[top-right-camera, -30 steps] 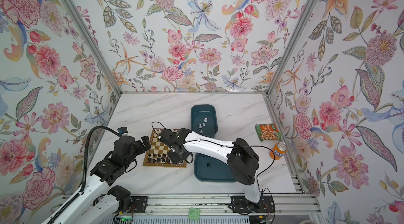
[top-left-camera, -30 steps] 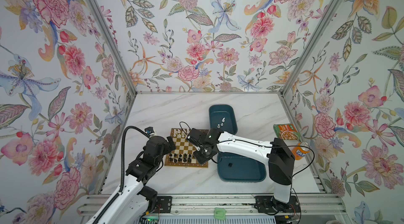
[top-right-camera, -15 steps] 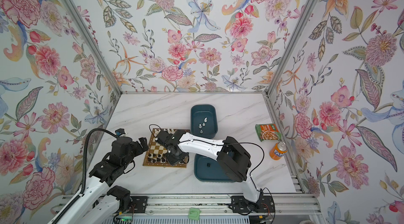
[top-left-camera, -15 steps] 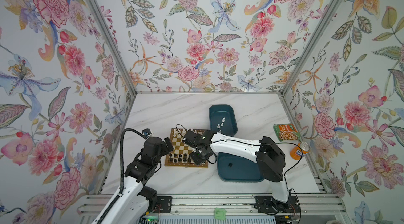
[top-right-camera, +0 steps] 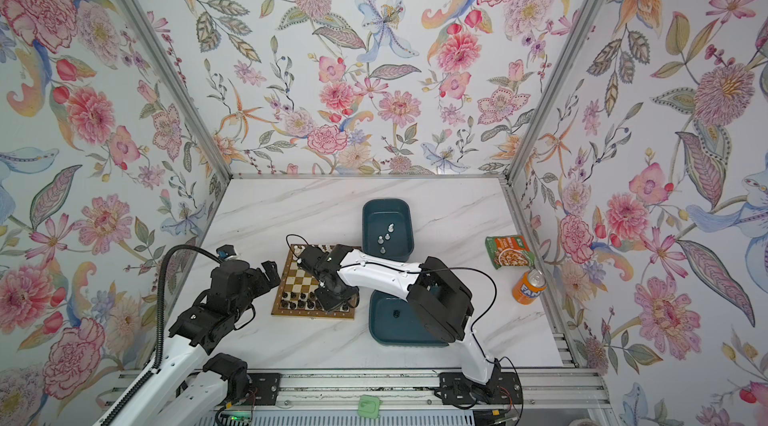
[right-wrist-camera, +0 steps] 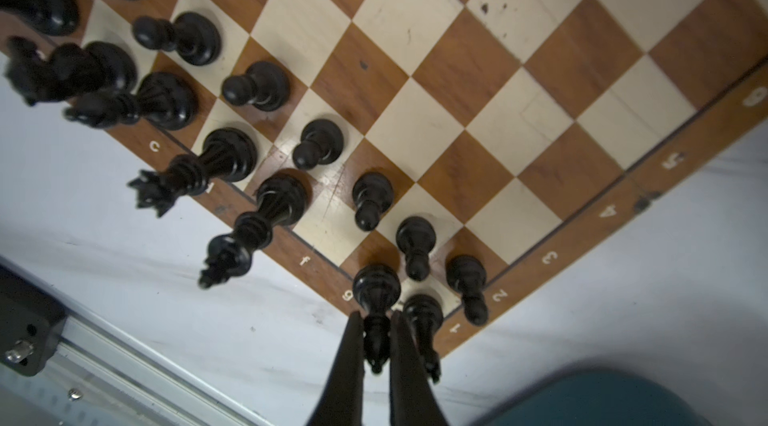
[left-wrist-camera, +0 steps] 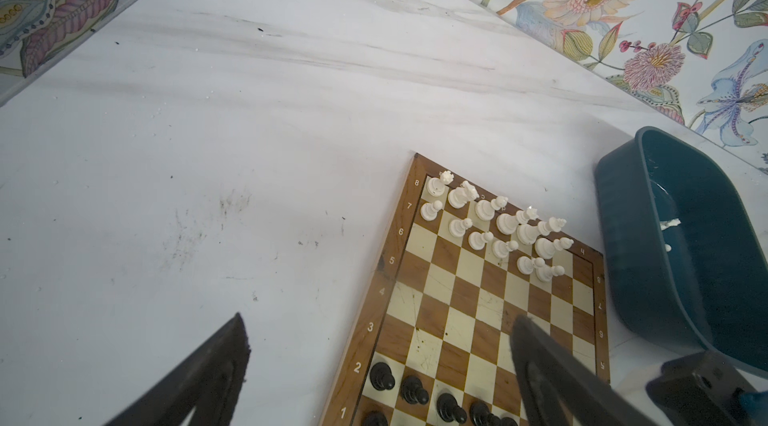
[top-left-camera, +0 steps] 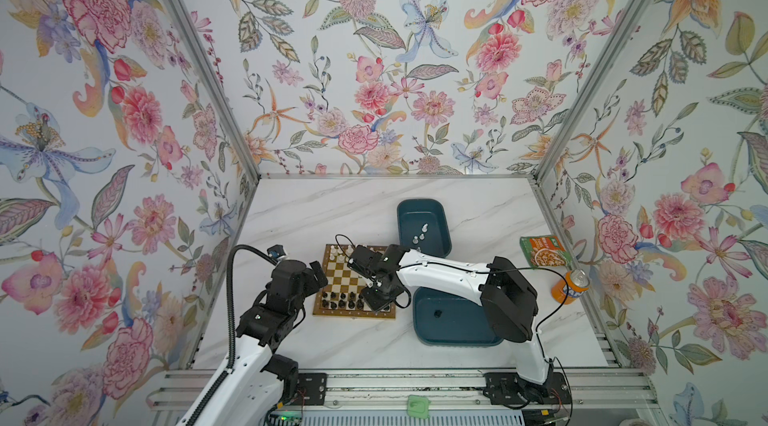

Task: Set up the chess pieces on the board
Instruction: 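Lower the black pawn onto the board's near rank and open the right gripper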

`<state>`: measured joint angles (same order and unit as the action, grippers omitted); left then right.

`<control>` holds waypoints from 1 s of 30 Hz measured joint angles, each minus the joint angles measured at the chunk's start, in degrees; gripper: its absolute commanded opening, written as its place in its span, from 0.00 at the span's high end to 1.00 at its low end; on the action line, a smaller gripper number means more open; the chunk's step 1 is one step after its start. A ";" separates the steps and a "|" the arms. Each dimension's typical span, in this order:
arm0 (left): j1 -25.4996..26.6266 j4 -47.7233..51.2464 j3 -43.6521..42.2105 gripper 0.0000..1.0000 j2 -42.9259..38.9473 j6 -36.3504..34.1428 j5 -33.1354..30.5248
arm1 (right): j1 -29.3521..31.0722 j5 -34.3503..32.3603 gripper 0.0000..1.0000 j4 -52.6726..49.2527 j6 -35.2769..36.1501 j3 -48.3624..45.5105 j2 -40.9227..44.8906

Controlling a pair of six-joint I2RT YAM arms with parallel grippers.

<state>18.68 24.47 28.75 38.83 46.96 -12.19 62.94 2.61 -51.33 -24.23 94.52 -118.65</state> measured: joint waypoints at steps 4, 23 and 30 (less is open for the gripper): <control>-0.04 0.04 -0.57 0.01 -0.02 0.00 0.02 | -0.28 0.22 0.90 0.02 0.04 0.00 -0.37; -0.68 0.02 -1.31 0.01 -1.44 0.00 0.04 | -0.57 1.51 0.77 0.13 1.07 0.68 -1.05; -0.85 0.04 -1.36 0.01 -2.14 0.00 0.24 | -0.57 1.51 0.70 0.13 1.07 0.70 -1.05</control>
<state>17.82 24.51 27.40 36.69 46.96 -11.94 62.37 4.12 -51.20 -23.16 95.22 -119.70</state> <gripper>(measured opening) 0.993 0.267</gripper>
